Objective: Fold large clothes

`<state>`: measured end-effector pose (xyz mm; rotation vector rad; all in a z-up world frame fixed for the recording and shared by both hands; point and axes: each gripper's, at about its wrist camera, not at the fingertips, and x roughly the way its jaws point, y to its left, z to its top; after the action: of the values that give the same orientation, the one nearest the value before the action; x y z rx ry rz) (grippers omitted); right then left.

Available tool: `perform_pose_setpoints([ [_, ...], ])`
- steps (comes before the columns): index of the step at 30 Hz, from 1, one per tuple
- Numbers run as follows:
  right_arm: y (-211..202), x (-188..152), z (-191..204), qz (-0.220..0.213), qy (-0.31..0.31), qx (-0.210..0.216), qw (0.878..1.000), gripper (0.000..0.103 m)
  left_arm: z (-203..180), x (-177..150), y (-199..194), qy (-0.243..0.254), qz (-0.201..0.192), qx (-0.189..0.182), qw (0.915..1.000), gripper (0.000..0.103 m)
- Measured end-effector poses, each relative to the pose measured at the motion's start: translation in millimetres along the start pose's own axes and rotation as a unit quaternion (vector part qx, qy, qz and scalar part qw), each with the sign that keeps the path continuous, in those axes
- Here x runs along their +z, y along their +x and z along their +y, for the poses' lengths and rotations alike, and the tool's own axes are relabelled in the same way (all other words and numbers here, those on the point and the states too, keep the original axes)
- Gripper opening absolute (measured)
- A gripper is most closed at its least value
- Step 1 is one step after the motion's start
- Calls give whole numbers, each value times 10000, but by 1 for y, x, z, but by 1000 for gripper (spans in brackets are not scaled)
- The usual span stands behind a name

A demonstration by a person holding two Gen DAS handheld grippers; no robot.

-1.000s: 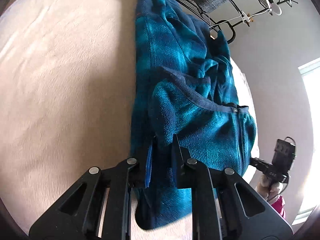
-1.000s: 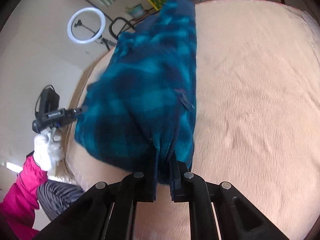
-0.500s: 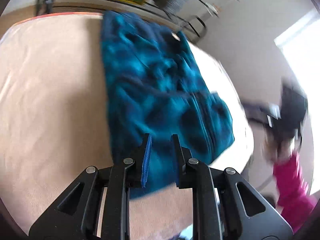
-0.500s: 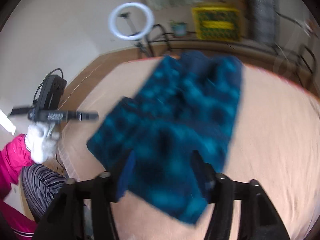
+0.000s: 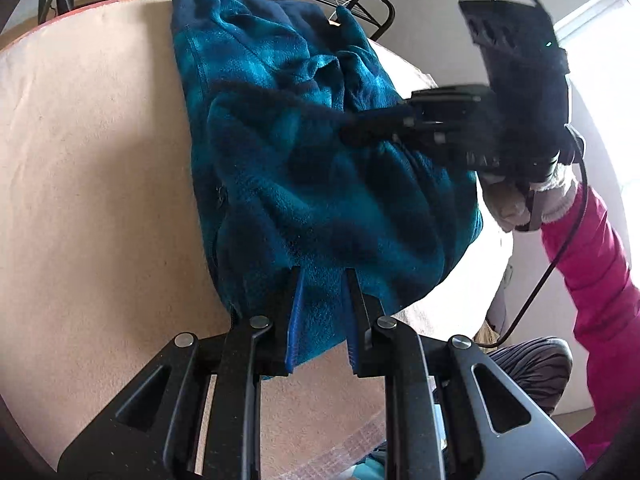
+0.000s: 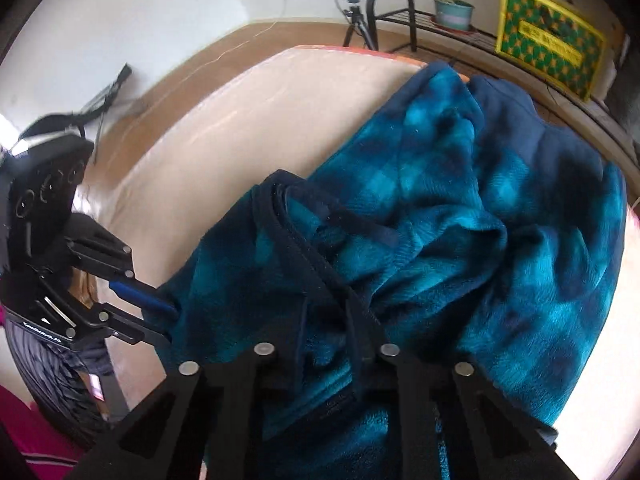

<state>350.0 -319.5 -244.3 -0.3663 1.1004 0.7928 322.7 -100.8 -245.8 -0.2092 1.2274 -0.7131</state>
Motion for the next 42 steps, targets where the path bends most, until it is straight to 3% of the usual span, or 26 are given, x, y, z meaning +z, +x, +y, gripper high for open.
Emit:
perform_pose_setpoints([
  [3,0,12,-12,-174,225,-106,9995,8,0,-10,7,160,-56,27,9999,21],
  [5,15,16,-17,-3,432,-58,9990,8,0,-13,6,337,-29,129,9993,21],
  [7,15,16,-11,48,326,-240,9992,15,-3,-12,0,305,-59,183,9994,21],
  [10,-29,5,-19,-559,682,-68,9961,29,-13,-10,-14,465,-300,332,9979,21],
  [12,-61,-8,-24,-901,818,-77,9925,29,-20,-5,-27,588,-623,480,9952,21],
  [15,-95,-38,-27,-1163,902,-301,9887,29,-23,10,-32,591,-812,558,9934,23],
  [18,-101,-66,-29,-1135,1005,-480,9873,29,-24,27,-25,609,-818,710,9923,23],
  [22,-90,-102,-40,-1014,1342,-444,9847,29,-5,50,-1,162,-711,762,9944,23],
  [28,-44,-115,-65,-466,1796,-546,9811,27,15,56,32,85,-267,1151,9930,25],
  [34,-34,-114,-69,-433,2178,-644,9729,28,13,58,40,136,-207,1375,9902,25],
  [39,-57,-107,-59,-560,2270,-1058,9665,32,-9,59,30,337,-295,1766,9833,25],
  [42,-85,-101,-45,-814,2099,-1679,9598,46,-21,62,11,423,-511,1795,9815,25],
])
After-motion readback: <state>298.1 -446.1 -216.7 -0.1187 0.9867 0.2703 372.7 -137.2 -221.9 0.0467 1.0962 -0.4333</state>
